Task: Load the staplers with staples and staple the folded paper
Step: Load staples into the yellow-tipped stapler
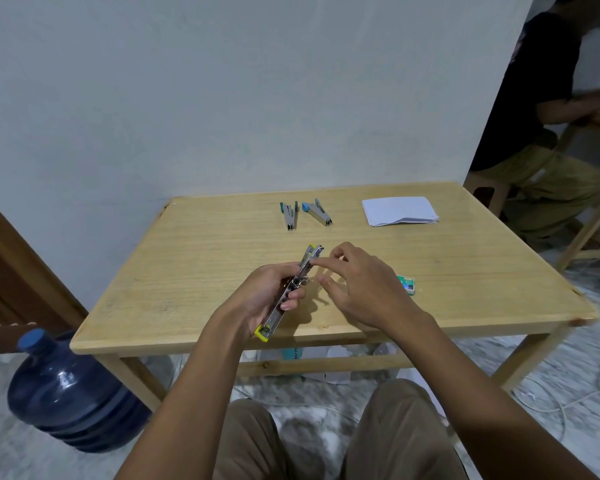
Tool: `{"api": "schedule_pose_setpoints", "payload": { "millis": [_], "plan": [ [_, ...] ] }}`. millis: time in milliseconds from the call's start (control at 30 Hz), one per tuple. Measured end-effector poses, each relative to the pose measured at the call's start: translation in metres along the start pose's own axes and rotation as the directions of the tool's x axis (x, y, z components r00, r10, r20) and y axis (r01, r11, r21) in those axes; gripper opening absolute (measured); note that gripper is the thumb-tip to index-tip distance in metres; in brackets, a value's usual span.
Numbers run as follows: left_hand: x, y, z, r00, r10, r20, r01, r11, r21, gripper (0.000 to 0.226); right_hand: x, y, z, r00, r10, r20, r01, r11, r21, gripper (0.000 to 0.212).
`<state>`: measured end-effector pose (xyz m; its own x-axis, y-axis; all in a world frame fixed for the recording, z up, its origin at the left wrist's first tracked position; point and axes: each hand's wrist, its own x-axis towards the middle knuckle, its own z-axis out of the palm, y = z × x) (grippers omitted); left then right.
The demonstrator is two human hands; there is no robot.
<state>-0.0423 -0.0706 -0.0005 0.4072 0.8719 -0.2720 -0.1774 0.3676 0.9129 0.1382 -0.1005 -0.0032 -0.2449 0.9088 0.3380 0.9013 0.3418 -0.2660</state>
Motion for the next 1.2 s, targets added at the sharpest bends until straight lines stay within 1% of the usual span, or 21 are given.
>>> {"api": "schedule_pose_setpoints", "payload": {
  "millis": [133,300,467,633,800,867,967,1133,1200],
  "plan": [
    [0.0,-0.002,0.001,1.0,-0.002,-0.011,0.002,1.0,0.016,0.035,-0.002,-0.003,0.002,1.0,0.015,-0.015,-0.016,0.999,-0.033,0.041],
    [0.0,-0.003,0.003,1.0,-0.006,-0.022,0.006,1.0,0.018,0.033,-0.005,-0.006,0.008,0.999,0.014,-0.038,-0.013,1.0,0.016,0.037],
    [0.0,-0.003,0.001,1.0,-0.007,-0.016,0.008,1.0,0.017,0.034,-0.003,-0.008,0.005,0.997,0.06,-0.046,-0.061,0.998,-0.016,0.038],
    [0.001,-0.004,0.003,1.0,-0.011,-0.029,0.011,1.0,0.001,0.034,-0.001,-0.017,0.012,0.989,0.106,-0.101,-0.109,0.994,-0.023,0.035],
    [0.002,-0.004,0.005,0.998,-0.006,-0.059,0.005,1.0,-0.014,0.037,-0.002,-0.015,0.021,0.982,0.064,-0.175,-0.063,0.998,0.011,0.029],
    [0.003,-0.004,0.003,0.997,-0.005,-0.073,0.003,1.0,-0.018,0.037,-0.002,-0.012,0.021,0.984,0.049,-0.17,-0.044,0.999,0.03,0.029],
    [0.003,-0.006,0.001,0.998,-0.009,-0.067,0.007,1.0,-0.018,0.036,0.0,-0.012,0.02,0.991,0.028,-0.13,-0.027,1.0,0.008,0.031],
    [0.006,-0.011,0.001,0.998,-0.018,-0.064,0.017,1.0,-0.012,0.028,0.003,-0.016,0.018,0.99,0.088,-0.108,-0.094,0.994,-0.054,0.033],
    [0.008,-0.011,0.0,0.997,-0.017,-0.072,0.016,1.0,-0.024,0.026,0.003,-0.018,0.02,0.989,0.118,-0.09,-0.12,0.993,-0.009,0.033]
  ]
}}
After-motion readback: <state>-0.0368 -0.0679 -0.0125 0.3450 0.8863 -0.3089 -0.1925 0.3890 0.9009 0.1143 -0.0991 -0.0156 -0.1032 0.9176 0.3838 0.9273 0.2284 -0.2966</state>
